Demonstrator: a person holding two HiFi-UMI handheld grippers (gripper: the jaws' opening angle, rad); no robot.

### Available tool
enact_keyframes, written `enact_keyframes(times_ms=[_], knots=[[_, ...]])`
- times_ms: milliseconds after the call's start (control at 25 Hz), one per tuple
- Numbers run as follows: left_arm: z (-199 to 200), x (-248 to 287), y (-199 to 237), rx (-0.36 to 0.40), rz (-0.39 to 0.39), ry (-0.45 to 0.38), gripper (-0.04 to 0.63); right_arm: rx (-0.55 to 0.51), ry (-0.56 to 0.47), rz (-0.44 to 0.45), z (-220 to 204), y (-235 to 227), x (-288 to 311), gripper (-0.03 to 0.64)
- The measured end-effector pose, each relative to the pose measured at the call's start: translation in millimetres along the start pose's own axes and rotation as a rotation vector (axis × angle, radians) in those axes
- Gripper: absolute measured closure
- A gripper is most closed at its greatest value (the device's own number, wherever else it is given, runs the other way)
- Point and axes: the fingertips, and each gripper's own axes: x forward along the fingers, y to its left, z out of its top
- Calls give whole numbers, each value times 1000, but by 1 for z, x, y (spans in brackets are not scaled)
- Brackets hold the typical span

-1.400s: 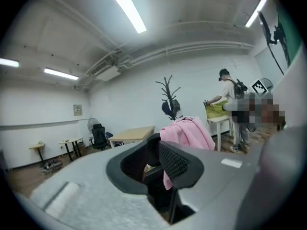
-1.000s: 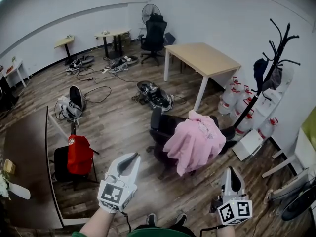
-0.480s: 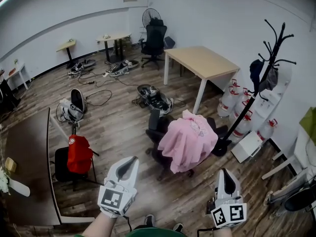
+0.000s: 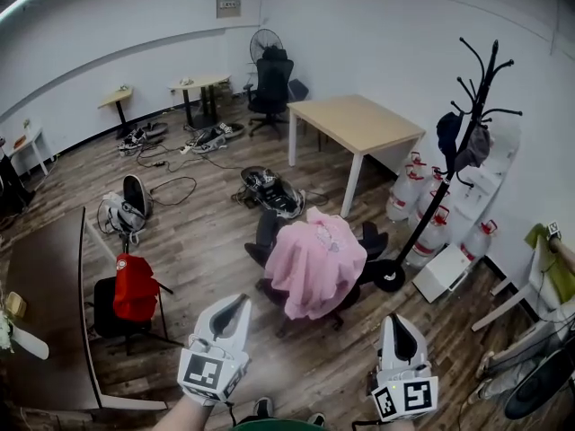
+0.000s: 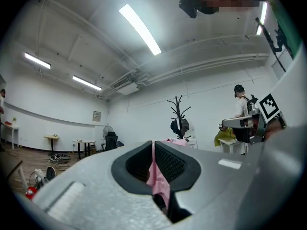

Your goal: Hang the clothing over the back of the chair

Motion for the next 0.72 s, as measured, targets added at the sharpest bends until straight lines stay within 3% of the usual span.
enact_keyframes(times_ms=[720], knots=[[9,22,-30,30,63,2,571,-13,-26,42,7,-37,1,612]])
